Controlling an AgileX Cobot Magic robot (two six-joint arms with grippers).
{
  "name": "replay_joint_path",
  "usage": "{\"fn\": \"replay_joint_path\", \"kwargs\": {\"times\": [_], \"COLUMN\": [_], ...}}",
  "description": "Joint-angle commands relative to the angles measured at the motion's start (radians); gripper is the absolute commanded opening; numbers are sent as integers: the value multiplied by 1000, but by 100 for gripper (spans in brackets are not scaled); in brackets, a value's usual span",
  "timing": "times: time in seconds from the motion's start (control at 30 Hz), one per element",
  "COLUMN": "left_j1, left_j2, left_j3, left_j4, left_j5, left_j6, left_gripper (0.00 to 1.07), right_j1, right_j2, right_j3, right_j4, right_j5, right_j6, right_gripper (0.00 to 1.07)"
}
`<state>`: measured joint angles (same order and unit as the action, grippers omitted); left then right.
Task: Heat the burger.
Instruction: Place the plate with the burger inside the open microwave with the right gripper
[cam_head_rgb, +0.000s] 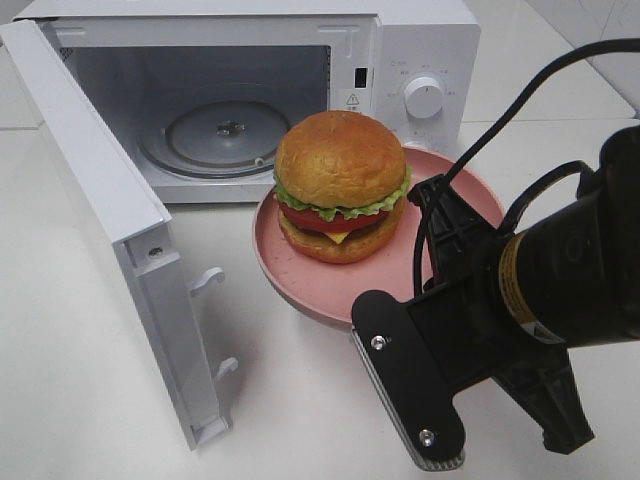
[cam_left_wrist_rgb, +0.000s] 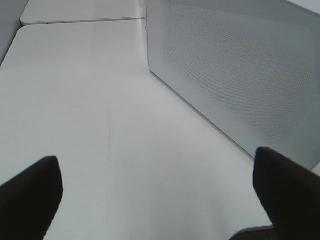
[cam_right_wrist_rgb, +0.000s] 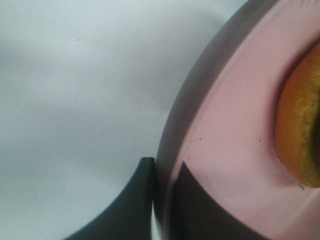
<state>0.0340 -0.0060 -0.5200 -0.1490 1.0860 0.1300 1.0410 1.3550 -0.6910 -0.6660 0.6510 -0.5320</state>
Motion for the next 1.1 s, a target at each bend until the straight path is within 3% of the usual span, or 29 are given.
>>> {"fn": "replay_joint_path", "kwargs": {"times": [0.03, 0.67, 1.1], "left_j1": [-4, -4, -4], "left_j2": [-18, -18, -18], "left_j3": [2, 2, 2], "left_j4": [-1, -1, -1], "left_j5": [-14, -14, -14], "left_j6": [-1, -1, -1], "left_gripper": [96, 96, 96], "right_j1": [-60, -292, -427], "right_j2": [-6, -6, -6], "right_j3": [-4, -4, -4], "right_j4": [34, 283, 620], "right_j5": [-88, -270, -302], "right_j6": [-144, -624, -1116], "right_gripper": [0, 0, 0]}}
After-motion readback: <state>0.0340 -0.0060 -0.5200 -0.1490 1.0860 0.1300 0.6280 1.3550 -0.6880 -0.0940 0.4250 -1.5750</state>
